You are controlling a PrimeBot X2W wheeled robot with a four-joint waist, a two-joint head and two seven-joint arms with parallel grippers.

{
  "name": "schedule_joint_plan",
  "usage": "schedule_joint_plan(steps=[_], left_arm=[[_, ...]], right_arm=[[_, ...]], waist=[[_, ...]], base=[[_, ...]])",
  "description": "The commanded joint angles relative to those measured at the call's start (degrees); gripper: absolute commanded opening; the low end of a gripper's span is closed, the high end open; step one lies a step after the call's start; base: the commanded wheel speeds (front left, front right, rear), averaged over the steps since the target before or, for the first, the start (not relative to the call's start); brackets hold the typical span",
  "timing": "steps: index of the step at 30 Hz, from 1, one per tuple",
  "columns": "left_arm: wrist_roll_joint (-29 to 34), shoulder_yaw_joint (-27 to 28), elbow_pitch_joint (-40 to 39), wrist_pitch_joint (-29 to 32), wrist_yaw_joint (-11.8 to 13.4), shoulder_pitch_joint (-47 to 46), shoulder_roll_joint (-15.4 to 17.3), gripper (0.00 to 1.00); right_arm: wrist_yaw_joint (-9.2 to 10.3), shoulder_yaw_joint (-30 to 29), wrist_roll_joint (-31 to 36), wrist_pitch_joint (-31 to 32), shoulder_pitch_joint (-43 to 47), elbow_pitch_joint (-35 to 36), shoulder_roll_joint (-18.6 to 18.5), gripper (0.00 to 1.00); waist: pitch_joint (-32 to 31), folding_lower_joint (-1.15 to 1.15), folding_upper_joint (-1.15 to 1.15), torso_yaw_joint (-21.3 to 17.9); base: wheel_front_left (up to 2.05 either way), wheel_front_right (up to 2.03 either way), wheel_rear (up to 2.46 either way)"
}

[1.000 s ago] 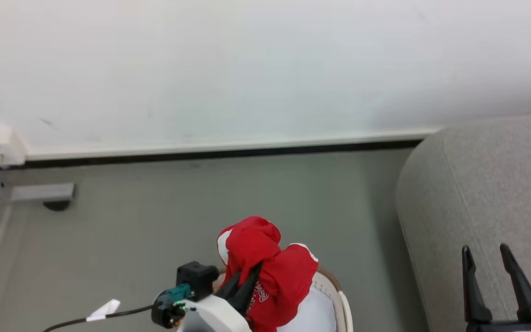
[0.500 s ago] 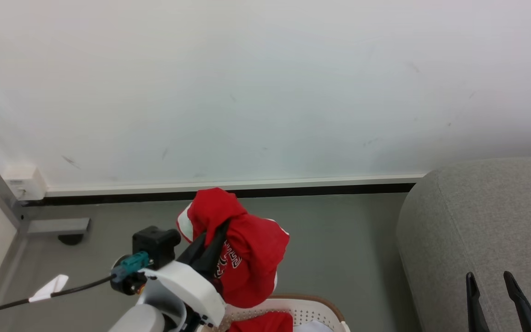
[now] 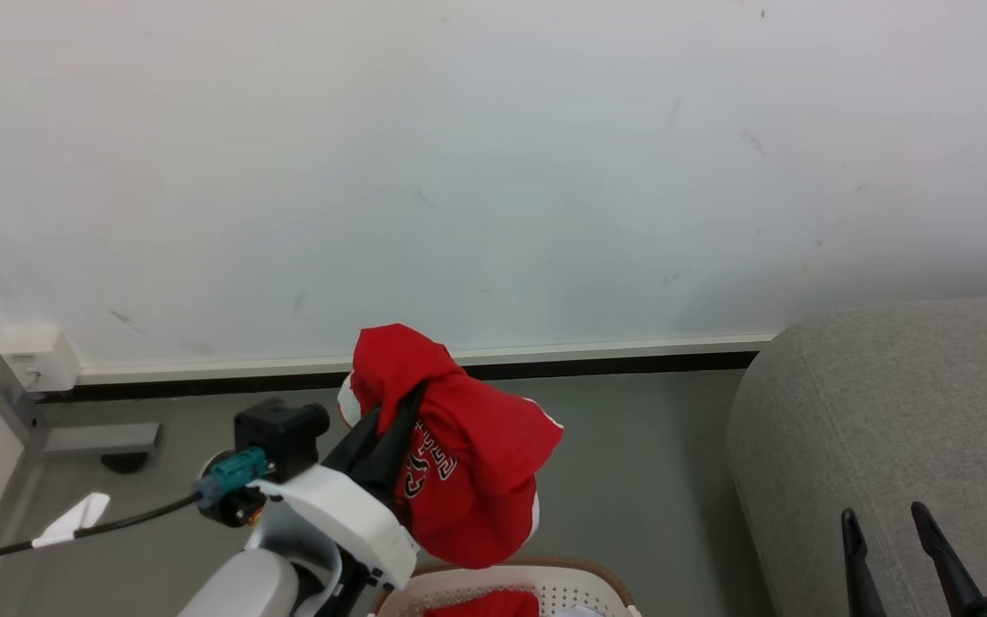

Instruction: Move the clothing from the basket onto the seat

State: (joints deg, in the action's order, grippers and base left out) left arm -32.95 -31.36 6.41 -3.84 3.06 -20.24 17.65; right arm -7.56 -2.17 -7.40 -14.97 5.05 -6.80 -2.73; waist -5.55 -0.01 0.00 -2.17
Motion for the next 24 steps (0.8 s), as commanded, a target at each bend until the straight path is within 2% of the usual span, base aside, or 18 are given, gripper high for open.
schedule_joint_plan(steps=[1, 4, 13, 14, 24], left_arm=[[-0.21, -0.02, -0.6, 0.23, 0.03, -0.75, 0.21, 0.0], [-0.19, -0.44, -1.12, 0.59, 0.09, -1.03, -0.14, 0.0], [0.09, -1.72, -1.79, 0.97, 0.02, -1.89, -1.09, 0.0], [0.09, -1.72, -1.79, 0.97, 0.02, -1.89, -1.09, 0.0], [0.61, -4.5, -0.91, 1.28, -0.83, -3.12, -3.42, 0.0]], right_arm=[[0.14, 0.74, 0.92, -0.17, 0.1, 0.6, -0.17, 1.0], [0.14, 3.57, 2.12, -0.17, -0.42, 1.55, -0.73, 1.0], [0.14, 20.08, 1.57, -0.17, -6.45, 1.35, -4.3, 1.0], [0.14, 20.08, 1.57, -0.17, -6.45, 1.35, -4.3, 1.0], [0.14, 33.76, -1.59, -0.17, -16.6, -4.31, -3.92, 1.0]], waist=[[0.02, 0.01, 0.0, 0.08], [0.08, 0.01, 0.0, 0.2], [0.72, 0.01, 0.0, -0.35], [0.72, 0.01, 0.0, -0.35], [1.29, 0.01, 0.0, 0.01]], base=[[0.0, 0.0, 0.0], [0.0, 0.0, 0.0], [0.0, 0.0, 0.0], [0.0, 0.0, 0.0], [0.0, 0.0, 0.0]])
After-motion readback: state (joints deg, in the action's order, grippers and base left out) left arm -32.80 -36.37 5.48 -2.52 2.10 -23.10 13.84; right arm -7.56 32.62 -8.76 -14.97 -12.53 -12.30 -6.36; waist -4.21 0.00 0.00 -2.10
